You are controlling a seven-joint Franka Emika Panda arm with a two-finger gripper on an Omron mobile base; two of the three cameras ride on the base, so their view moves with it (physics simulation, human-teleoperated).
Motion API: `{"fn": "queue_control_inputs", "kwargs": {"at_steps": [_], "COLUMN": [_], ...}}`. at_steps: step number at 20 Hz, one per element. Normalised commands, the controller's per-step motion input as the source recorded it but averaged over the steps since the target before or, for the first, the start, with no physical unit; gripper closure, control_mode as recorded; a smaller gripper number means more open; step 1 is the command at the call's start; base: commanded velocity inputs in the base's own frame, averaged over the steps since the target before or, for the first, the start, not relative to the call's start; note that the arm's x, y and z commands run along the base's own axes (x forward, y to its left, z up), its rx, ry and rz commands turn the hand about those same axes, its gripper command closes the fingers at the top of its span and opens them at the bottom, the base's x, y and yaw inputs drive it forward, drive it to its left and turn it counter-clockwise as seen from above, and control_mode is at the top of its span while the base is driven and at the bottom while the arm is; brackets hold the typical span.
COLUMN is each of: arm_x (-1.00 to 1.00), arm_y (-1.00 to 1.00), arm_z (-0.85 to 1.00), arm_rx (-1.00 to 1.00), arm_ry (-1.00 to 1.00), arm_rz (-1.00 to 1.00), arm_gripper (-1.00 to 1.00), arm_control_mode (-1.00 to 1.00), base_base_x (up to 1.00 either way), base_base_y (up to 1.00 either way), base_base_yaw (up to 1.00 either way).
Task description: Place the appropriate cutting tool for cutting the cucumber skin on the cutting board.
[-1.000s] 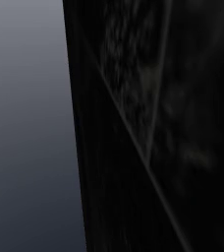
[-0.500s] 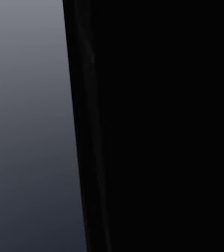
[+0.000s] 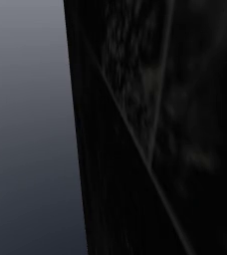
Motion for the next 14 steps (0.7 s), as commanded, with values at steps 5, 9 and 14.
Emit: {"fn": "queue_control_inputs", "kwargs": {"at_steps": [5, 9, 14], "arm_x": [0.3, 0.04, 0.0], "arm_y": [0.05, 0.1, 0.17], "arm_z": [-0.39, -0.34, -0.35], "arm_rx": [-0.01, 0.0, -0.01], "arm_ry": [0.0, 0.01, 0.03], "arm_rz": [0.0, 0.01, 0.0], "arm_gripper": [1.0, 1.0, -1.0], "arm_control_mode": [-1.0, -1.0, -1.0], "base_base_x": [0.0, 0.0, 0.0], "base_base_y": [0.0, 0.0, 0.0], "base_base_yaw": [0.0, 0.0, 0.0]}}
